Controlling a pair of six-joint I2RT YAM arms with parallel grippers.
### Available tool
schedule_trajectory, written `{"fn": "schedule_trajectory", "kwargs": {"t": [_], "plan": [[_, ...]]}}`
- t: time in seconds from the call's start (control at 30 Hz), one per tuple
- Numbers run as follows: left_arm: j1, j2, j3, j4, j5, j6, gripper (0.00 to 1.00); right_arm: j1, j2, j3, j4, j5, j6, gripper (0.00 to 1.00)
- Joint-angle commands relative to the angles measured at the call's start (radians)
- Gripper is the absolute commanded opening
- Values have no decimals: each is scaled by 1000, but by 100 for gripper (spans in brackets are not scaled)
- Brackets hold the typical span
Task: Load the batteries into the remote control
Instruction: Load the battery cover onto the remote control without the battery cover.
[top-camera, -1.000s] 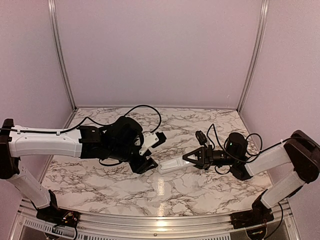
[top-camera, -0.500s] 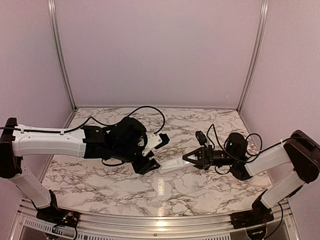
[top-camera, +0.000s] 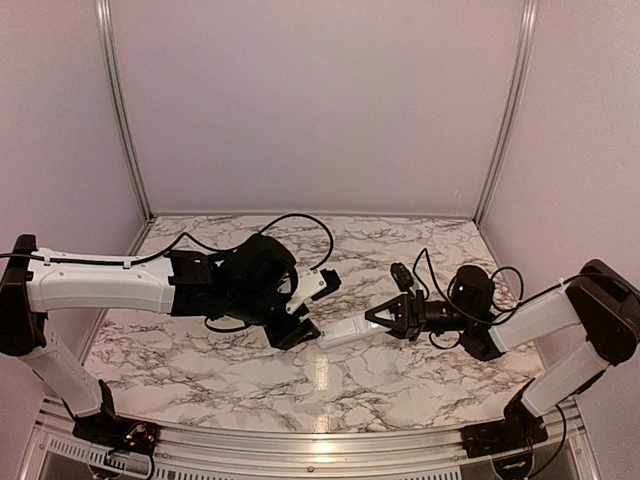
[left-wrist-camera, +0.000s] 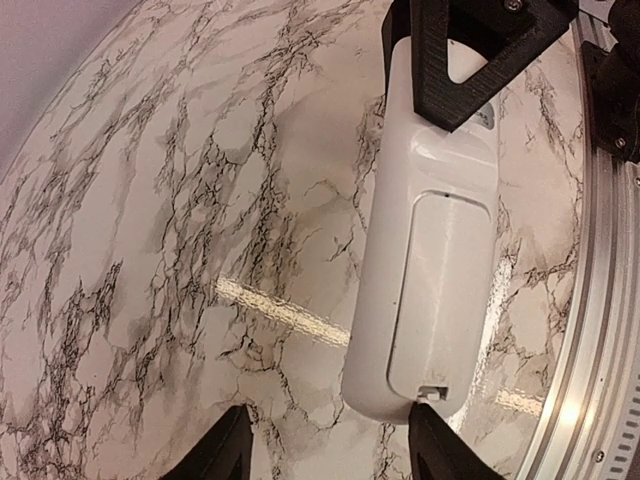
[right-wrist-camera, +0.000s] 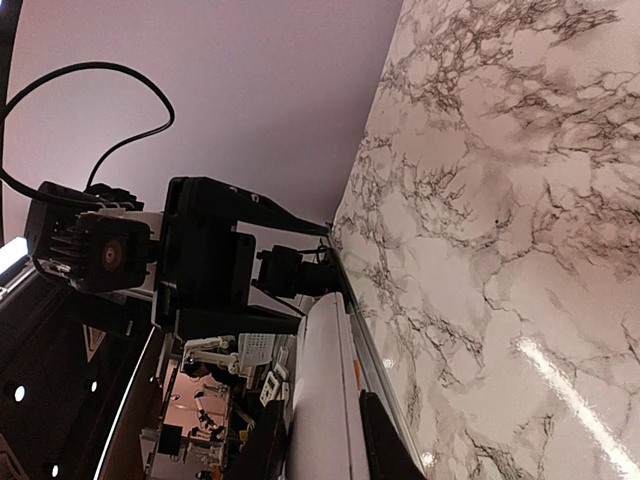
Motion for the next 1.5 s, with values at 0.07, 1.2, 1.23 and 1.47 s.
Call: {"fn": "schedule_trajectory", "kwargs": {"t": [0.07,1.2,1.23,1.47], "plan": [[-4,-1,22,-34,1,4,58,6,9,23,74,-1,22,0],[107,-65,-11,40,308,-67,60,13,-2,38,122,-49,30,0],[107,-62,-10,40,308,-67,59,13,0,40,126,-50,32,0],[107,-43,2,31,302,-62,59,15,5,44,131,-54,37,0]]}}
